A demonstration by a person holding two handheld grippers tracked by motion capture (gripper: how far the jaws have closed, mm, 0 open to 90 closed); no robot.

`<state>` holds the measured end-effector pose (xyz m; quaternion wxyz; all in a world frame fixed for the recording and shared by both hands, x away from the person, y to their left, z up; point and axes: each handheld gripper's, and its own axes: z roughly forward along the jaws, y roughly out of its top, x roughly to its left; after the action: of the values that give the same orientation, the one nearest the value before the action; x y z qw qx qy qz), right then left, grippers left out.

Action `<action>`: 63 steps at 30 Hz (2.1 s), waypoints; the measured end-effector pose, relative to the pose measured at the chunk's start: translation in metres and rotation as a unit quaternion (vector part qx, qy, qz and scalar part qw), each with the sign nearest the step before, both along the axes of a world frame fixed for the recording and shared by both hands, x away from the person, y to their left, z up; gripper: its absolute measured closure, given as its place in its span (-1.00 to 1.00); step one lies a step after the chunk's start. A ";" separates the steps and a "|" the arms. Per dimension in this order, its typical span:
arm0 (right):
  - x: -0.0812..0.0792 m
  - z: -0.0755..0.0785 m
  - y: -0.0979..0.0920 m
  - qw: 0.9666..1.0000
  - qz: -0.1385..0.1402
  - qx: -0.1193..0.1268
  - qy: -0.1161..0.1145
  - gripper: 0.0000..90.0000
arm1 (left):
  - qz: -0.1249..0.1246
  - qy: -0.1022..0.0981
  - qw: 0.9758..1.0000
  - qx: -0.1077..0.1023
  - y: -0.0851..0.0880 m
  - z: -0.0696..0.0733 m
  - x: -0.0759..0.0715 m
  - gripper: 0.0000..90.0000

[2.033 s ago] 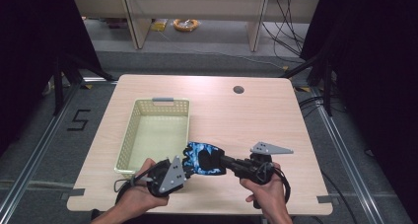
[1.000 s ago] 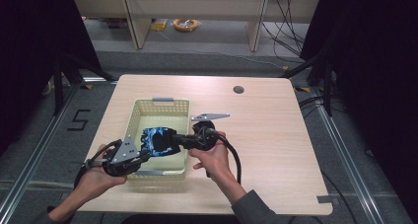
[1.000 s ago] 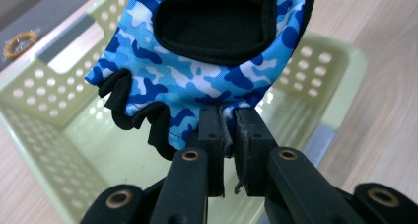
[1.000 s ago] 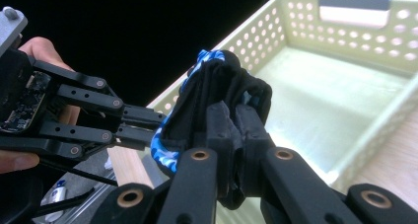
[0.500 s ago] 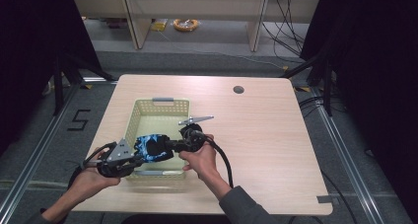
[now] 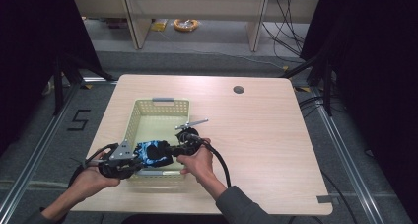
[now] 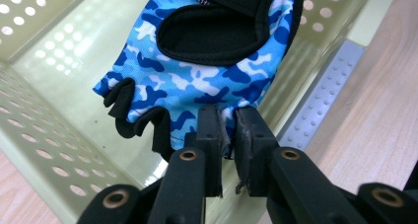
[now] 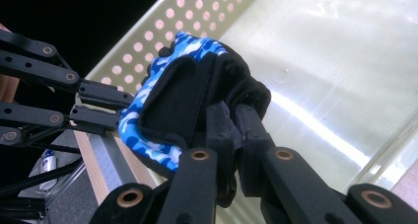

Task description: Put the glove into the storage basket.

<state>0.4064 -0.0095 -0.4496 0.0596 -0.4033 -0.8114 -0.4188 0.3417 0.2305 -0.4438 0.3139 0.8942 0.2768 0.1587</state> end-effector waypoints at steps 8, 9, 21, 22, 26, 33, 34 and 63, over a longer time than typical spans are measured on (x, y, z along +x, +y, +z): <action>0.002 -0.006 0.003 1.000 -0.006 -0.026 0.008 0.93 | -0.013 0.015 1.000 0.016 0.003 0.008 0.006 0.56; 0.002 -0.007 0.003 1.000 -0.007 -0.028 0.011 0.93 | -0.011 0.015 1.000 0.017 0.002 0.008 0.006 0.53; 0.002 -0.008 0.005 0.999 -0.015 -0.030 0.011 0.90 | 0.002 0.003 1.000 -0.013 0.003 0.021 0.004 0.36; 0.001 -0.009 0.005 0.999 -0.017 -0.028 0.012 0.90 | -0.007 0.002 1.000 -0.010 0.003 0.022 0.004 0.36; -0.001 -0.007 0.005 0.999 -0.015 -0.030 0.011 0.87 | 0.003 0.002 1.000 -0.014 0.002 0.021 0.003 0.33; -0.005 -0.003 0.004 0.998 -0.001 -0.056 -0.002 0.79 | -0.005 0.003 1.000 -0.011 0.000 0.019 0.004 0.31; -0.005 -0.003 0.004 0.998 0.001 -0.063 -0.010 0.78 | -0.004 0.004 1.000 -0.012 0.000 0.019 0.004 0.31; -0.012 0.027 -0.037 0.998 0.006 0.003 -0.064 0.31 | 0.018 0.010 0.998 -0.065 -0.023 0.025 -0.010 -0.25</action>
<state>0.3943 -0.0460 -0.4225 0.0109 -0.3709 -0.8148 -0.4455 0.3316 0.2073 -0.4191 0.3662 0.8682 0.3057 0.1371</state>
